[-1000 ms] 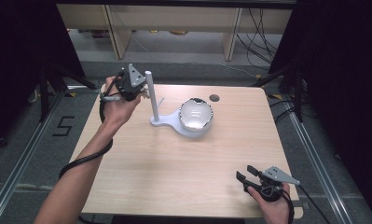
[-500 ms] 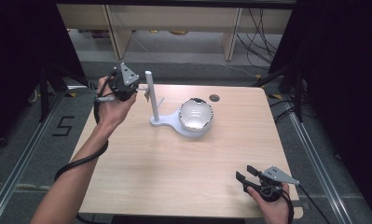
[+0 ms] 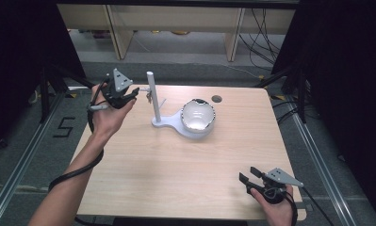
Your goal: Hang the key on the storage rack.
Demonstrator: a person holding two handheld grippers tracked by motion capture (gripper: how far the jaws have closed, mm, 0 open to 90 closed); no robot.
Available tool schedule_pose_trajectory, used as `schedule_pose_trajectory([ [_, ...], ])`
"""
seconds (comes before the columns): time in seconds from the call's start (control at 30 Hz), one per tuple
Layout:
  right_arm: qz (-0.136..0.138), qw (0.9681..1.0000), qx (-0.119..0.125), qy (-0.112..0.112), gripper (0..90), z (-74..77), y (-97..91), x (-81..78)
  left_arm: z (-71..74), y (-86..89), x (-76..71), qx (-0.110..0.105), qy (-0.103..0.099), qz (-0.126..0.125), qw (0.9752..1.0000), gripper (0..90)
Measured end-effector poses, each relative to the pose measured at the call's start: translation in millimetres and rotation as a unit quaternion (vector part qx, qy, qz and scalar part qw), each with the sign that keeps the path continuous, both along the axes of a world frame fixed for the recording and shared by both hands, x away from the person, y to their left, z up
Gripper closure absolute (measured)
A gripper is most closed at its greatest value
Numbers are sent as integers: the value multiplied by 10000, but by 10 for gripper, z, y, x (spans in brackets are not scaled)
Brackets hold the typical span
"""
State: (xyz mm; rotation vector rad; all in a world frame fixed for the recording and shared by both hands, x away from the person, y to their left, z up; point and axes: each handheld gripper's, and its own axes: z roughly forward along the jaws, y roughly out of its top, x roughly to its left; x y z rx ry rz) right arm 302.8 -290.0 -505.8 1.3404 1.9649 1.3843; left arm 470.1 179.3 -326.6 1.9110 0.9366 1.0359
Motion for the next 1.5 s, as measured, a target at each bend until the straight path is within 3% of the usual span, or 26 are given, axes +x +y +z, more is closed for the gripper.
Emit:
schedule_pose_trajectory([
  [0.1, -5, 10000, 28, 77, 429, 5, 3, -10, -58, 79, -91, -69, -29, 17, 10000, 560],
  [0.17, 12, 10000, -46, -8, 429, 4, -8, -1, -113, 147, -164, -136, -18, 22, 9999, 537],
  [0.2, -63, 9998, 26, 166, 429, 20, 6, -28, -134, 171, -191, -167, -1, 12, 9999, 524],
  [0.3, -1, 9999, -95, -59, 427, -1, -25, 7, -267, 287, -326, -256, 56, 11, 9997, 487],
  [0.43, 2, 10000, -43, -71, 427, -5, -30, 6, -487, 446, -492, -348, 141, 49, 9993, 452],
  [0.57, -67, 9999, -107, 57, 427, 12, -18, -10, -722, 600, -642, -598, 274, 136, 9977, 440],
  [0.63, 5, 9998, -190, -67, 427, 10, -22, 3, -819, 665, -723, -665, 301, 156, 9972, 434],
  [0.67, -89, 9998, -63, 145, 427, 18, 6, -23, -861, 684, -758, -686, 311, 171, 9970, 432],
  [0.83, -74, 9999, -70, 127, 427, 17, 6, -22, -1044, 765, -901, -932, 435, 228, 9944, 406],
  [1.13, -95, 9998, -90, 115, 425, 14, 4, -20, -1325, 803, -1090, -981, 551, 228, 9934, 377],
  [1.17, 3, 9996, -262, -99, 425, 7, -29, 7, -1361, 804, -1116, -976, 573, 242, 9933, 376],
  [1.23, -69, 9999, -121, 81, 425, 14, -11, -15, -1445, 810, -1158, -969, 613, 227, 9931, 371],
  [1.27, -20, 9997, -246, -85, 425, 9, -35, 5, -1478, 813, -1174, -965, 628, 231, 9931, 368],
  [1.43, -75, 9998, -147, 63, 424, 11, -19, -13, -1701, 841, -1263, -994, 768, 254, 9918, 359],
  [1.5, -18, 9996, -259, -89, 424, 6, -34, 6, -1791, 854, -1292, -1000, 800, 247, 9915, 355],
])
